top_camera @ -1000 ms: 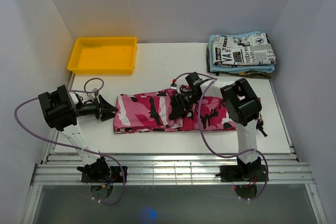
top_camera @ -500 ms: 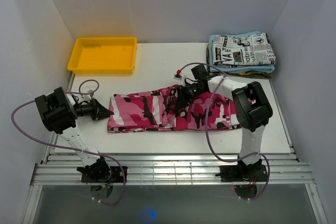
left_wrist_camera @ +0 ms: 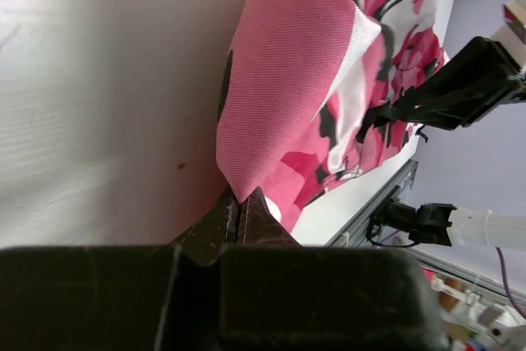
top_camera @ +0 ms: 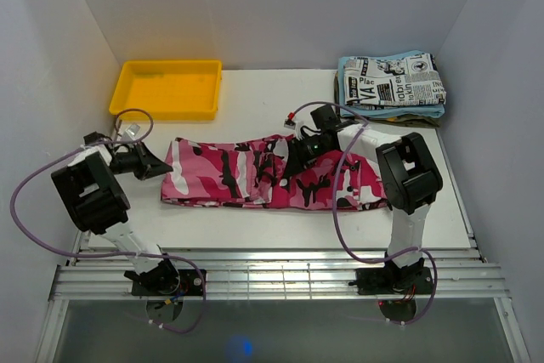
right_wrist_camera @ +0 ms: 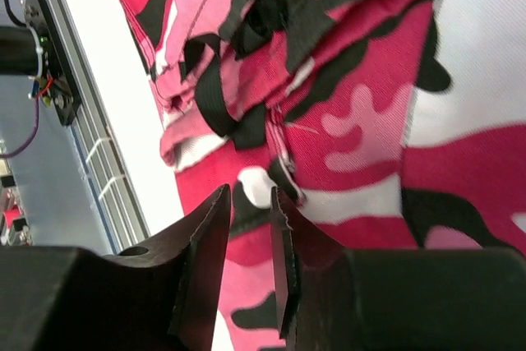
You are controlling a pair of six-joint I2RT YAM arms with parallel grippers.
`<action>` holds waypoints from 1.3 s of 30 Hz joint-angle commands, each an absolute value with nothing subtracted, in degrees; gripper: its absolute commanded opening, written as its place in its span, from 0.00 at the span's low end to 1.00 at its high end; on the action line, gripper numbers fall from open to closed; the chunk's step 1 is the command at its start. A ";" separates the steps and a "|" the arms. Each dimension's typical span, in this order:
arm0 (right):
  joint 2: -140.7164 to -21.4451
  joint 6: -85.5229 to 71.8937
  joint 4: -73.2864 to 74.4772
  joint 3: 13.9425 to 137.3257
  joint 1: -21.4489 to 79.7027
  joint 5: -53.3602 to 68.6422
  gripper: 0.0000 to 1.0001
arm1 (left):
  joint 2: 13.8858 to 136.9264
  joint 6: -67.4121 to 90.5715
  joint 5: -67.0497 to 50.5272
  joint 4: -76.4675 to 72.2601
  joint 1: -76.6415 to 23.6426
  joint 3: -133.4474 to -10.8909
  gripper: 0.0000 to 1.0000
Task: Fold and stack the trousers
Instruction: Fold the trousers
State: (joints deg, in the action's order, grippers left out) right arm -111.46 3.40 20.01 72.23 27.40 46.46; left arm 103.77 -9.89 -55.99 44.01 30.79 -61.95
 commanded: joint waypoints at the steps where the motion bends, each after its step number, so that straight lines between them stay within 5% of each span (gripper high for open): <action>1: -113.98 -1.66 13.98 74.35 28.64 46.41 0.30 | 97.83 -10.81 -60.29 46.05 31.11 -65.74 0.00; 23: -124.01 -13.35 2.11 82.61 37.00 42.18 0.21 | 87.99 11.15 -74.09 46.77 26.12 -79.10 0.00; 31: -118.05 -20.29 -6.40 79.81 36.91 48.16 0.20 | 84.73 18.09 -71.72 41.67 18.81 -80.51 0.00; 39: -126.38 -22.41 -4.66 85.95 39.64 45.53 0.13 | 84.99 25.75 -71.01 36.57 14.60 -83.05 0.00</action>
State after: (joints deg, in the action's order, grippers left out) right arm -123.44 -21.10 -3.44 83.33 38.28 46.39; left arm 87.70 21.30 -68.58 40.42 15.75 -80.03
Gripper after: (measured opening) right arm 0.139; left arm 0.023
